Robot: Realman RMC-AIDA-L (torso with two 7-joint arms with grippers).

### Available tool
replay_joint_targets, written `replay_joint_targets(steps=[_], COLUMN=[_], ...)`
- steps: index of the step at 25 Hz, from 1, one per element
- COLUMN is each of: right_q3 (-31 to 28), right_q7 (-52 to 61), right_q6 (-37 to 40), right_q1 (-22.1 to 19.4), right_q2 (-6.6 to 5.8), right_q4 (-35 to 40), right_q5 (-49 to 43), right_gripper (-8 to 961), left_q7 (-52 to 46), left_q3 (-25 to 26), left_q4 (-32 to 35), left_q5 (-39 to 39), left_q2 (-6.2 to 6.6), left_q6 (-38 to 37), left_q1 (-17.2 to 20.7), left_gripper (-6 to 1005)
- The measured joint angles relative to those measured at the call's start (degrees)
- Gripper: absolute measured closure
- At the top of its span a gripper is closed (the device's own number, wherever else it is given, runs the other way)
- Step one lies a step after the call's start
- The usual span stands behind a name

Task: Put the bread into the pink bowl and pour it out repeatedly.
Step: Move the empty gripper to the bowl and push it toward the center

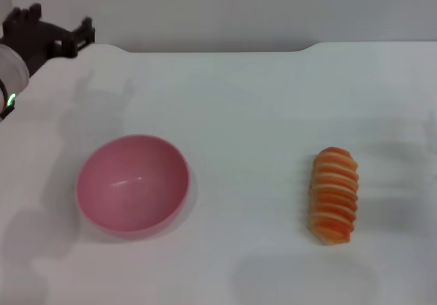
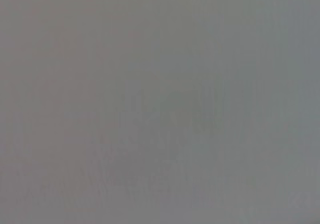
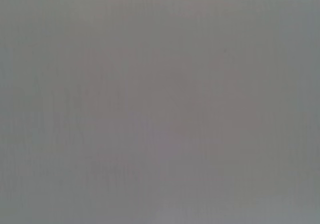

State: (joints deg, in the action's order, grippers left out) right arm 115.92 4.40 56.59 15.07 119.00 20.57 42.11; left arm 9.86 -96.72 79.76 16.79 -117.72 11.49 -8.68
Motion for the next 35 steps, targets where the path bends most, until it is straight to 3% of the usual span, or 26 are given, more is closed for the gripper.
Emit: replay_joint_targets(steps=[2,6,15,26,28,35], right_q3=[0.0,0.0,-0.2,-0.4,-0.4,-0.4], right_q7=[0.0,0.0,0.0,0.0,0.0,0.0], right_q6=[-0.1,-0.6,-1.5,-2.0,-2.0,-2.0], right_q1=[0.2,0.7,1.4,2.2,2.2,2.4], right_q2=[0.00,0.00,0.00,0.00,0.00,0.00], right_q4=[0.0,-0.1,-0.2,-0.5,-0.6,-0.5], right_q5=[0.0,0.0,0.0,0.0,0.0,0.0], right_gripper=[390,391,393,395,396,398], left_q7=[2.1,1.9,1.8,2.2,1.6,-0.6], left_q3=[1.1,1.6,2.3,-0.8,-2.9,-3.1], left_q4=[4.5,9.1,19.8,20.7,23.9,25.1], left_q5=[0.0,0.4,0.3,-0.5,-4.4,-5.9], left_q2=[-0.12,-0.16,-0.14,-0.17,-0.25,-0.40], left_q6=[7.9,12.2,29.3,30.6,38.3,45.8], left_q1=[-0.1,1.6,4.6,6.5,7.3,6.8], left_gripper=[141,141,141,141,142,142])
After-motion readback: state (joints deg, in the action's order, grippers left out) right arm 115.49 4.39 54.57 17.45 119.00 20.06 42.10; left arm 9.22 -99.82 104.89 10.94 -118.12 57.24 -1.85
